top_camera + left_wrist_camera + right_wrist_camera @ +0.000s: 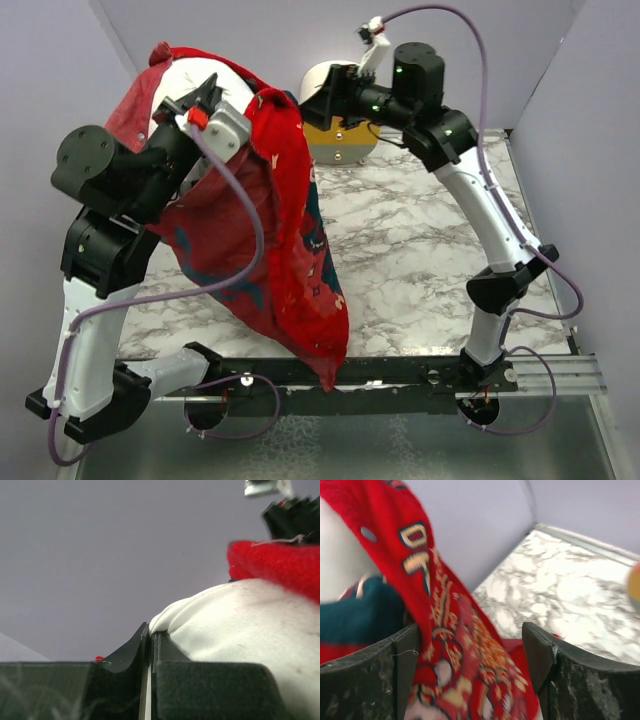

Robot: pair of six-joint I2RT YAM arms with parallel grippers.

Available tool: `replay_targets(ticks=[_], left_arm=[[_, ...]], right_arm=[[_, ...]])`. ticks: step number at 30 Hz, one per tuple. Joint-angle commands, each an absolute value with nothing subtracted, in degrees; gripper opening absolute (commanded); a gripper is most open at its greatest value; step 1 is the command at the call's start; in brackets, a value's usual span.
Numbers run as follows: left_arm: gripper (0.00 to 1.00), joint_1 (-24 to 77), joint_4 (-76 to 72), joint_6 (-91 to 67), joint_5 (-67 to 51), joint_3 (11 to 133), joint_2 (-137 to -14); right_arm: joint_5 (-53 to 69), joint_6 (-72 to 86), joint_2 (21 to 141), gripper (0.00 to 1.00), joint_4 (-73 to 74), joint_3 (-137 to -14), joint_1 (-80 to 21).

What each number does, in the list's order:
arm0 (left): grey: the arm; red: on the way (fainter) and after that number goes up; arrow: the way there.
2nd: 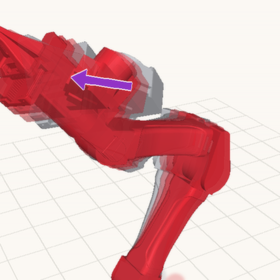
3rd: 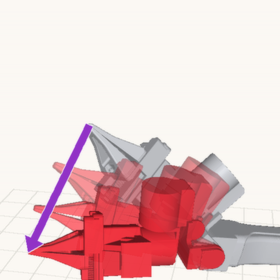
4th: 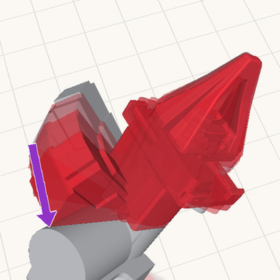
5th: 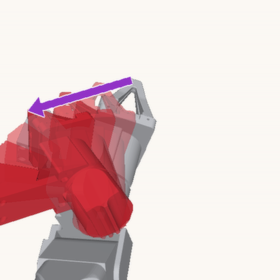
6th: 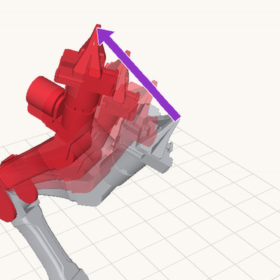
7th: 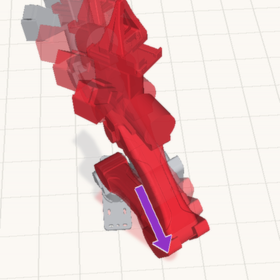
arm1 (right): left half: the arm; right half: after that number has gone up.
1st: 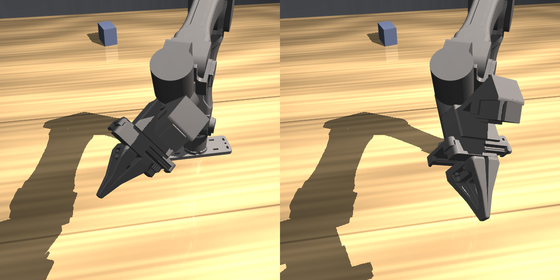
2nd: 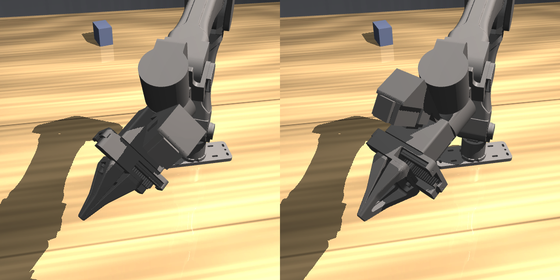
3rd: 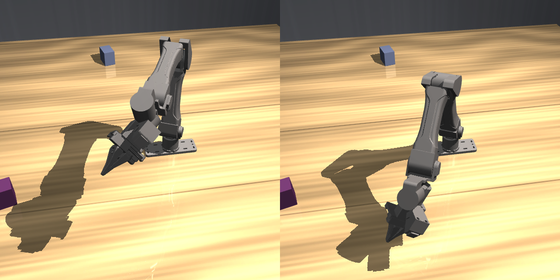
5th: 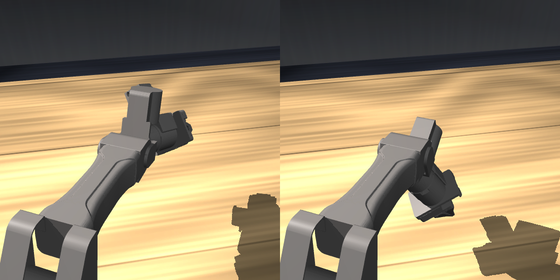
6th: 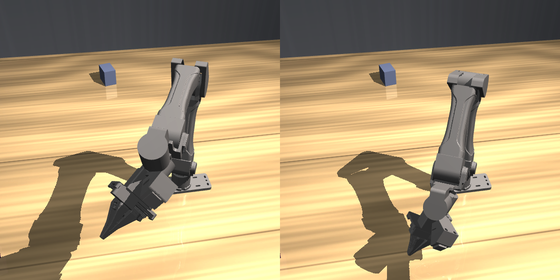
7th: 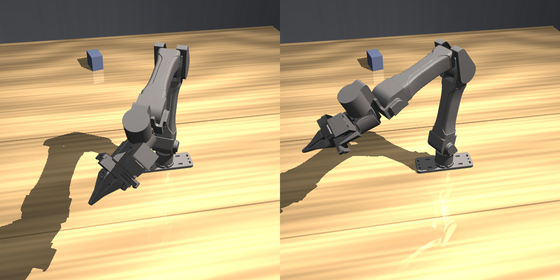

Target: Remove the pillowcase from the pillow

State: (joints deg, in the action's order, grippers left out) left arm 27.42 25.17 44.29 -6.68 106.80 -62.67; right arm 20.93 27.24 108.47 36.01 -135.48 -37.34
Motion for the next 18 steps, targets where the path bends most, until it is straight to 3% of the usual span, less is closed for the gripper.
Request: replay_targets(ticks=[1,8,18], left_arm=[[0.0,27.2,11.8,45.8,9.3,112.6,-66.0],[0.0,27.2,8.1,52.4,16.4,111.6,-69.4],[0.0,27.2,28.2,42.8,7.1,119.7,-74.3]], right_arm=[[23.1,27.4,100.0,0.83,32.5,-131.7,-30.8],[25.7,22.1,92.6,0.99,27.7,-122.0,-30.4],[46.8,20.1,85.9,0.9,9.5,-107.7,-31.0]])
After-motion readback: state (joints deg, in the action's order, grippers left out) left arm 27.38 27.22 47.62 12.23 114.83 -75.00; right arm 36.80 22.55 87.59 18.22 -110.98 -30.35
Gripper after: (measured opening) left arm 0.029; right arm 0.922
